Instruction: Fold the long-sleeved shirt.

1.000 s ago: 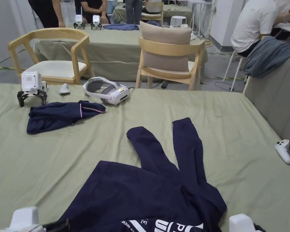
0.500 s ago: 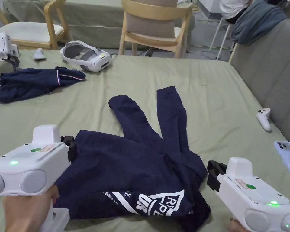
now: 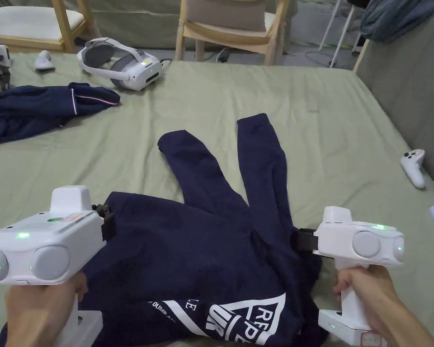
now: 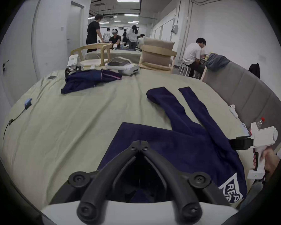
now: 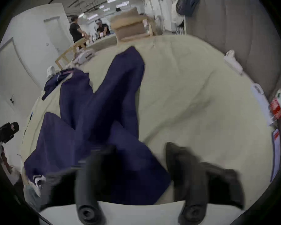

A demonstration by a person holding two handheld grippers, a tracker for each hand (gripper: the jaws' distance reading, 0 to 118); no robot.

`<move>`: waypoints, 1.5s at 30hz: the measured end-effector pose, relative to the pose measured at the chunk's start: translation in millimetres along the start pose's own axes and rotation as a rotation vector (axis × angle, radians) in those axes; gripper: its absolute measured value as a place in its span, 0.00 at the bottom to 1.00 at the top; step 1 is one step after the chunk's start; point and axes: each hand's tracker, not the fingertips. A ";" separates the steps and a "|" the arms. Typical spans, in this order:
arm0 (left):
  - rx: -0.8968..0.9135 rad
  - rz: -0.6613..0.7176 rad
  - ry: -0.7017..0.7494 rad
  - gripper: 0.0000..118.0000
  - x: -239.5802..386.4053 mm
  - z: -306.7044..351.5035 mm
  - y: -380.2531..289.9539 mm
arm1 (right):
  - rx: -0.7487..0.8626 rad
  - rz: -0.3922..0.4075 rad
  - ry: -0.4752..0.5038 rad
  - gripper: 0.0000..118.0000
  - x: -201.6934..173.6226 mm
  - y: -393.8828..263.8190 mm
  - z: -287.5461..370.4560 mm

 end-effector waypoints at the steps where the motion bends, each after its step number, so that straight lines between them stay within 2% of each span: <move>1: -0.023 0.009 0.001 0.03 -4.3 -8.6 -0.8 | -0.019 0.037 0.023 0.02 -1.5 -2.2 -3.7; 2: -0.035 0.018 0.008 0.05 -7.9 -16.0 -1.2 | 0.022 0.079 0.013 0.02 -9.2 -5.3 -1.3; 3: -0.062 0.022 0.006 0.13 -13.0 -25.7 0.2 | 0.041 0.094 -0.011 0.01 -9.8 -6.8 1.4; 5: -0.097 0.023 0.008 0.65 -21.4 -43.5 7.1 | 0.061 0.010 0.047 0.01 -0.2 -6.4 5.4; 6: -0.120 0.032 0.003 0.87 -26.1 -54.9 13.3 | 0.084 -0.016 0.053 0.01 4.7 -6.5 5.7; 7: -0.146 0.036 -0.004 0.92 -30.5 -66.3 19.1 | 0.105 -0.044 0.041 0.01 10.2 -5.8 8.6; 9: -0.110 0.033 -0.006 0.91 -29.8 -80.1 33.9 | 0.114 -0.071 0.046 0.01 19.5 -3.1 12.3; 14: -0.269 -0.051 -0.011 0.92 -14.9 -142.3 63.4 | 0.127 -0.045 0.036 0.01 17.3 1.1 14.4; 16: -0.350 -0.075 -0.017 0.88 -9.7 -163.2 65.8 | 0.128 -0.055 0.043 0.01 19.0 1.9 12.3; 17: -0.382 -0.071 -0.019 0.80 -7.9 -168.6 62.5 | 0.129 -0.057 0.041 0.01 18.4 1.0 12.1; 18: -0.419 -0.073 -0.007 0.61 -5.7 -171.4 59.2 | 0.130 -0.059 0.039 0.01 17.8 -0.3 12.1; 19: -0.403 -0.062 0.037 0.33 -3.4 -167.5 55.4 | 0.129 -0.060 0.038 0.01 18.6 -1.2 12.7; 20: -0.350 -0.090 0.044 0.20 -0.4 -159.3 56.3 | 0.137 -0.060 0.034 0.01 19.9 -2.7 15.2; 21: -0.335 -0.134 -0.011 0.11 4.4 -149.5 56.3 | 0.147 -0.069 0.033 0.01 21.5 -3.0 18.3; 23: -0.259 -0.183 0.015 0.11 10.9 -125.1 56.5 | 0.192 -0.085 0.040 0.01 25.0 -2.3 29.0; 24: -0.233 -0.153 -0.056 0.11 7.0 -108.0 59.4 | 0.230 -0.096 0.053 0.01 24.8 -0.5 39.5; 28: -0.051 0.001 -0.128 0.11 -8.9 -37.8 80.0 | 0.366 -0.088 0.110 0.01 15.4 11.5 94.2; 29: -0.015 -0.002 -0.131 0.11 -8.9 -19.3 86.7 | 0.399 -0.079 0.120 0.01 11.5 15.5 108.2; 37: 0.357 -0.023 -0.134 0.11 -15.9 124.9 163.4 | 0.710 0.071 0.204 0.01 -46.1 69.5 258.3; 41: 0.498 -0.007 -0.146 0.11 -23.6 173.4 208.5 | 0.831 0.180 0.180 0.01 -81.1 103.8 331.8; 45: 0.589 0.008 -0.134 0.11 -27.6 208.2 256.9 | 0.923 0.217 0.148 0.01 -103.3 143.9 392.6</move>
